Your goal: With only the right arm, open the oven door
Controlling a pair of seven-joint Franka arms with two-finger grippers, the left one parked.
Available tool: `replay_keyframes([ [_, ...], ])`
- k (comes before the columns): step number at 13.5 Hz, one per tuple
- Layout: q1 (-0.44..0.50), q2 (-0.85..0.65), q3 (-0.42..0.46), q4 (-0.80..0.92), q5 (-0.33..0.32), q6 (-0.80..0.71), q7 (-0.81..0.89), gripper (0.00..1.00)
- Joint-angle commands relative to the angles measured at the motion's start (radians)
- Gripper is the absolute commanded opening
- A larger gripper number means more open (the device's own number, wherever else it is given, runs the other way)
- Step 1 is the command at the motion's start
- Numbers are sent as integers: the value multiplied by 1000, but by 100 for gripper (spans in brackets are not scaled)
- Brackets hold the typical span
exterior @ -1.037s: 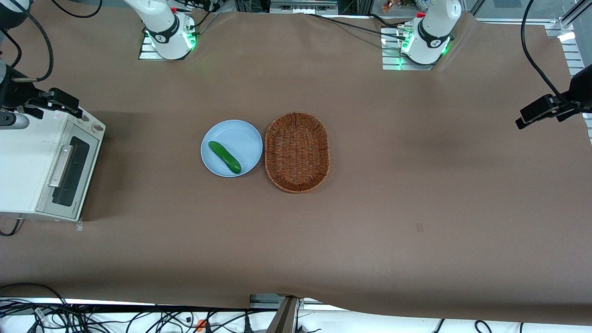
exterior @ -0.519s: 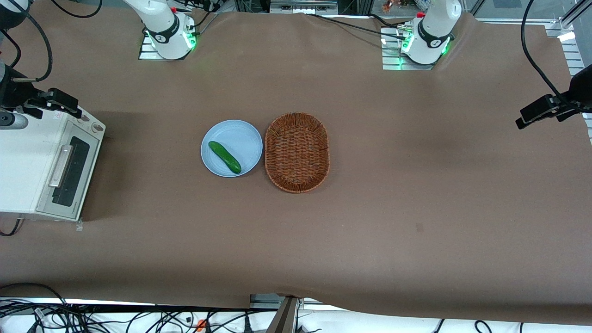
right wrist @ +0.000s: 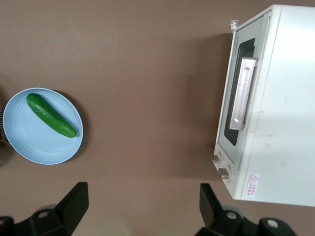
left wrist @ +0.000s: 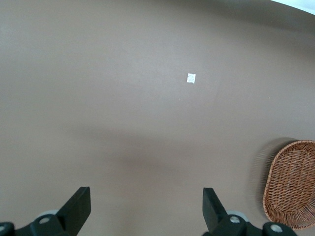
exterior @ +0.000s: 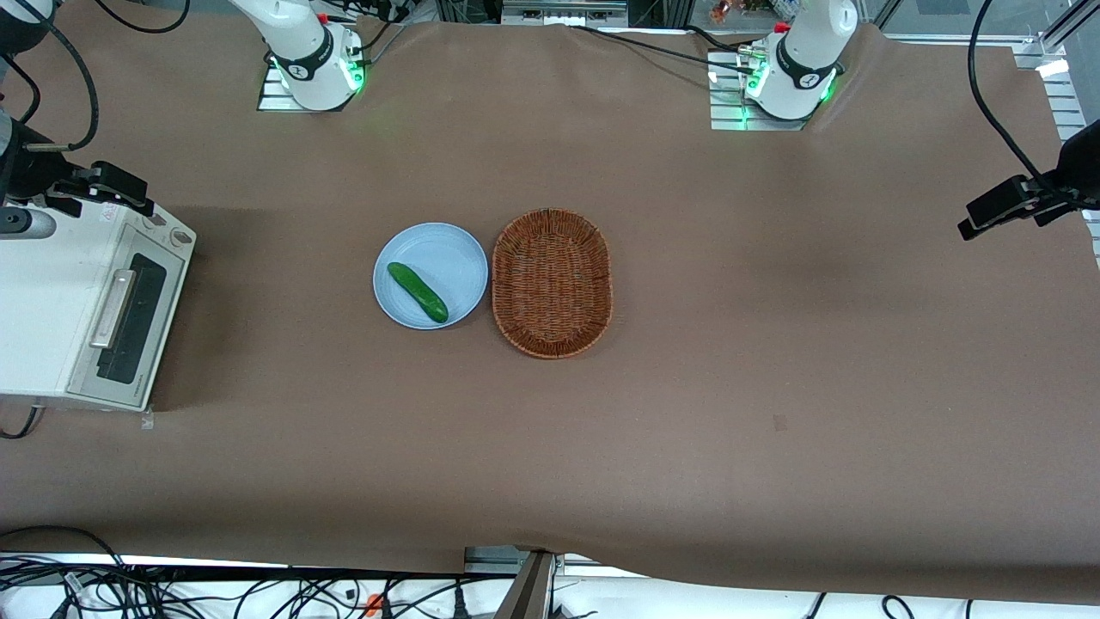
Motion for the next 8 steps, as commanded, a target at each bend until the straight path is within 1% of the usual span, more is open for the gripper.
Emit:
replay_keyframes([
  [1, -12, -20, 1, -17, 0, -12, 12, 100],
  [4, -10, -14, 2, -18, -9, -37, 9, 100],
  [5, -12, -2, 2, -15, -6, -43, 3, 81],
  [7, -13, -2, 1, -15, -7, -51, 1, 8],
  [8, -13, 0, 1, -15, -9, -49, 4, 0],
])
